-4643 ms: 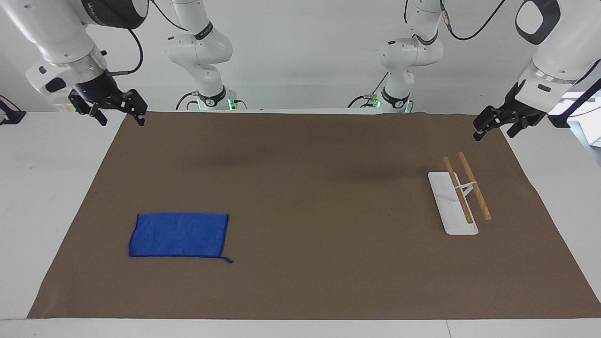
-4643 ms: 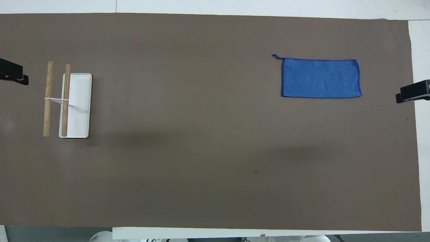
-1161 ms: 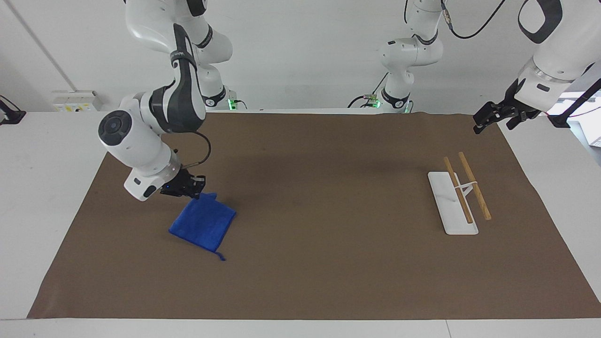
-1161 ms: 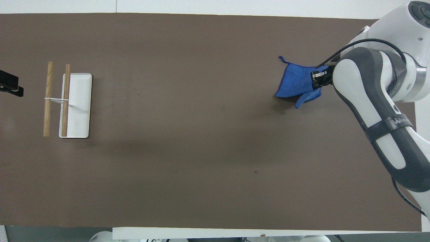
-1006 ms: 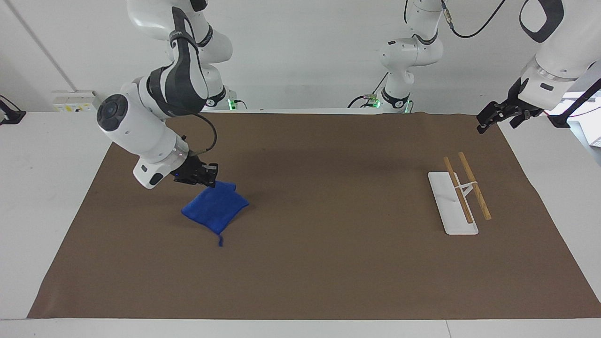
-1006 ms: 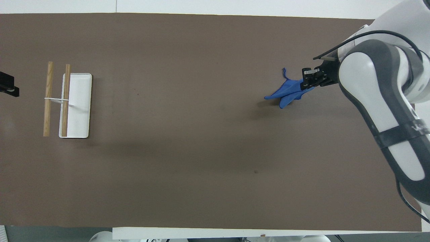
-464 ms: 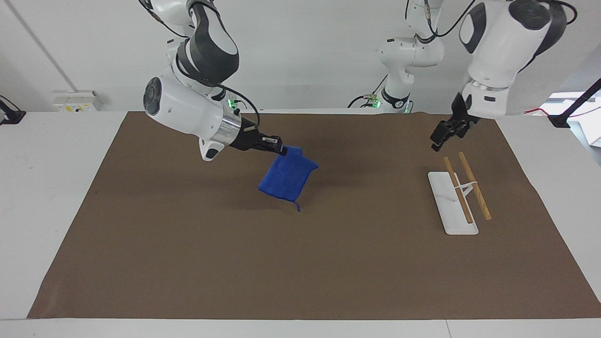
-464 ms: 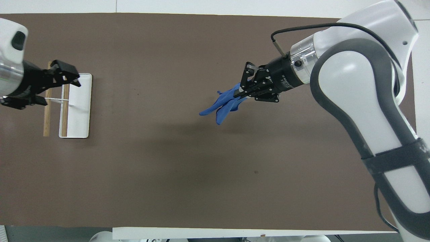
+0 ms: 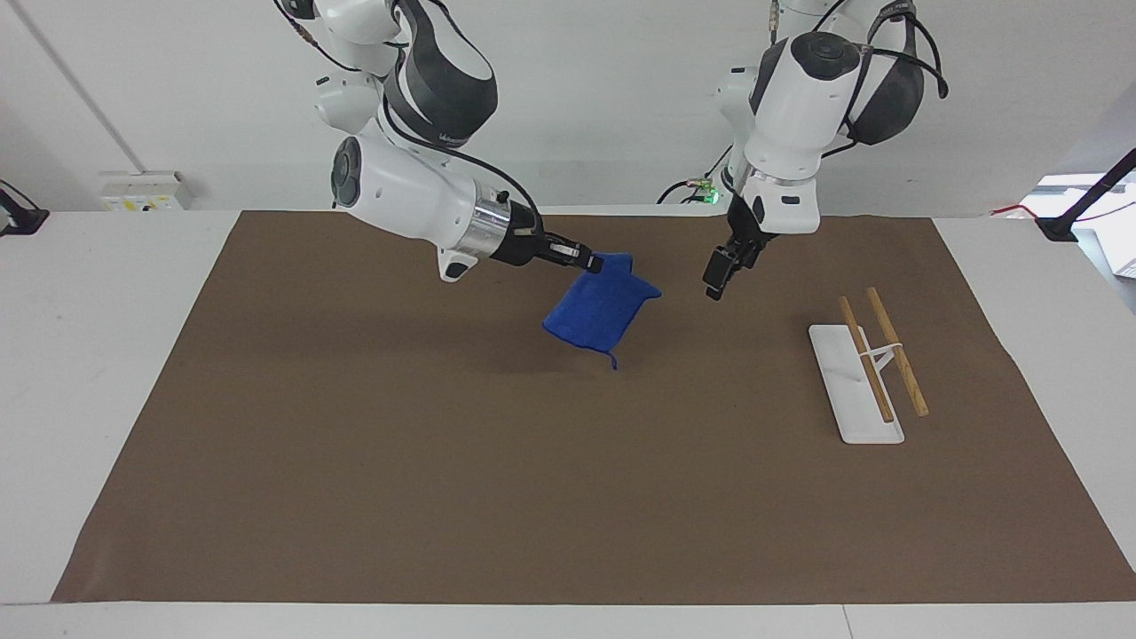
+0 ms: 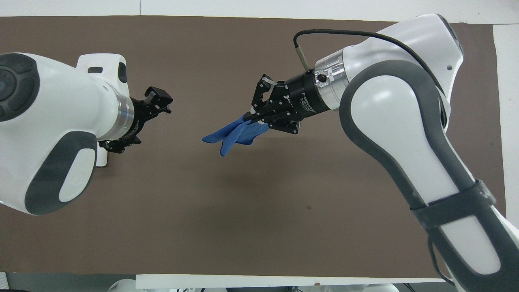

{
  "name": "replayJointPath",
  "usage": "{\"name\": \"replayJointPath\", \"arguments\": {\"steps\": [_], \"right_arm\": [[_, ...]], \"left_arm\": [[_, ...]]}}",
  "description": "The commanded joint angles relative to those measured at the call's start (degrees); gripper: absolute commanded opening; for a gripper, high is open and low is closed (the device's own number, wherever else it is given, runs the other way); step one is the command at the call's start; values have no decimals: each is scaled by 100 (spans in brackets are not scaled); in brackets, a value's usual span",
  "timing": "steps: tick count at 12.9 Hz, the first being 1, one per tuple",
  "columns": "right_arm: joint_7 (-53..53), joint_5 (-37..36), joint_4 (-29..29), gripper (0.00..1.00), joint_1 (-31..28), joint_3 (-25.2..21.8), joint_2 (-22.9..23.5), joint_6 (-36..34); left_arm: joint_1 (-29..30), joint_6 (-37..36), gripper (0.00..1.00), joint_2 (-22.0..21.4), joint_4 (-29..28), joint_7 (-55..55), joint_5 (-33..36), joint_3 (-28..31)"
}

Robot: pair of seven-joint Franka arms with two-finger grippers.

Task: Right arm passes towel to left arm to hang
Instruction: 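Carry the towel toward center while the left gripper reaches toward it, then grasp the towel with the left gripper, then open the right gripper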

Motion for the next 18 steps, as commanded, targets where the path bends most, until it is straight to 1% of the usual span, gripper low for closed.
{"name": "replayJointPath", "arguments": {"steps": [1, 3, 5, 7, 8, 9, 10, 11, 12, 13, 15, 16, 17, 18], "right_arm": [[196, 150, -42, 0, 87, 4, -13, 164], [293, 150, -42, 0, 104, 4, -4, 261], [302, 150, -42, 0, 113, 4, -4, 261], [302, 150, -51, 0, 113, 4, -4, 261], [302, 150, -51, 0, 113, 4, -4, 261], [293, 150, -51, 0, 113, 4, -4, 261], [302, 150, -60, 0, 113, 4, -4, 261], [293, 150, -60, 0, 113, 4, -4, 270], [293, 150, -60, 0, 113, 4, -4, 270], [293, 150, -60, 0, 113, 4, -4, 270], [293, 150, -69, 0, 113, 4, -4, 270], [293, 150, -69, 0, 113, 4, -4, 270], [293, 141, -69, 0, 113, 4, -4, 270], [293, 141, -69, 0, 113, 4, -4, 270]], "left_arm": [[-265, 679, 100, -142, -427, -758, -156, 103], [-457, 778, 100, 33, -436, -1111, -244, 103], [-590, 830, 100, 78, -567, -1358, -306, 103], [-626, 1180, 99, 95, -743, -1464, -437, 103], [-626, 1356, 95, 113, -770, -1473, -446, 103], [-634, 1419, 85, 156, -762, -1430, -447, 103], [-634, 1463, 76, 165, -761, -1412, -447, 94], [-660, 1602, 45, 183, -744, -1438, -455, 103], [-687, 1656, 26, 183, -753, -1421, -455, 94], [-696, 1665, 24, 201, -753, -1420, -455, 94], [-696, 1665, 9, 201, -744, -1420, -455, 94], [-696, 1674, 5, 201, -744, -1420, -490, 94], [-696, 1665, 1, 201, -744, -1412, -517, 94], [-696, 1665, 0, 201, -753, -1412, -517, 103]]}}
